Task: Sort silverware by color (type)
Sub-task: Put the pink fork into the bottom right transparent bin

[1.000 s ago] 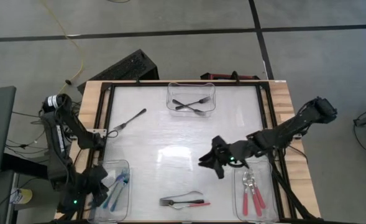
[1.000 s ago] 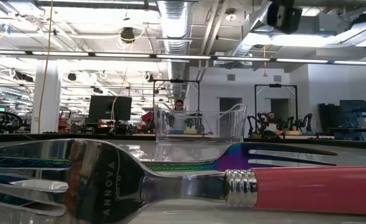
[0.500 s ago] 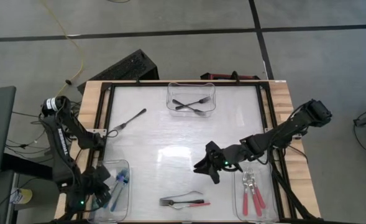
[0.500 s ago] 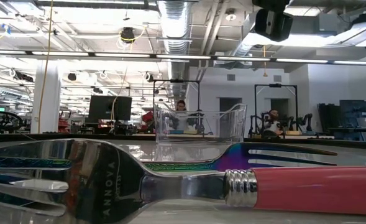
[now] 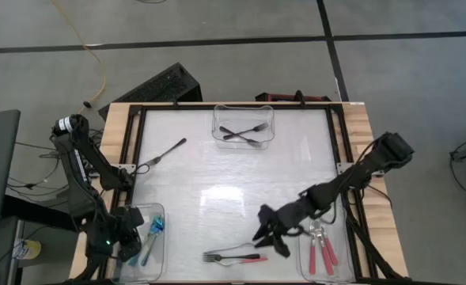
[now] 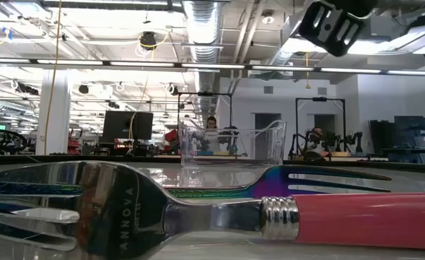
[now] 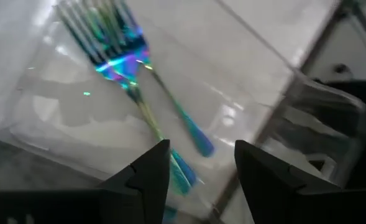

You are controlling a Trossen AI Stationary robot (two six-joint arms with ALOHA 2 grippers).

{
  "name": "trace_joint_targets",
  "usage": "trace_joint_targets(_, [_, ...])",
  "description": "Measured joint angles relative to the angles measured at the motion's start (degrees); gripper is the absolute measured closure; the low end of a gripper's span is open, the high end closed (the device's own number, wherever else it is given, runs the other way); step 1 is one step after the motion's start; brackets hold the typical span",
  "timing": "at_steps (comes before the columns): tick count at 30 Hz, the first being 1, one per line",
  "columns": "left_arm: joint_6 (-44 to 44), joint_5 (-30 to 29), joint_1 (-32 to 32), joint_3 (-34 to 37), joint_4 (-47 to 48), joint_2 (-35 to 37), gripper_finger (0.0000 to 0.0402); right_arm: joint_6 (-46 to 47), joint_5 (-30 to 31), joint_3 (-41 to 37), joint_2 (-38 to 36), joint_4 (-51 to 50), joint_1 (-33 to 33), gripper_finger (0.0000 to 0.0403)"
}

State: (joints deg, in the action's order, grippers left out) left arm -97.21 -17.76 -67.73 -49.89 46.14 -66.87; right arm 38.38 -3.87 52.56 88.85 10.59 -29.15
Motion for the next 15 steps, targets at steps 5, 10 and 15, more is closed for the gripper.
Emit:
trace_joint_targets(5, [4.18, -2.15, 0.60, -0.02, -0.81, 5.06, 0.0242, -2.73, -0.55, 7.85, 9.47, -8.94, -2.56, 0.0260])
trace_joint_targets(10, [8.81, -6.10, 1.90, -0.02, -0.69, 7.94, 0.0248, -5.48, -0.57, 17.04, 17.42, -19.97, -2.38, 0.0264])
trace_joint_targets(15, [11.84, -5.98, 3.45, -0.04, -0.71, 8.55, 0.0248, -11.66, -1.51, 24.34, 23.66, -24.71, -3.26, 0.0265])
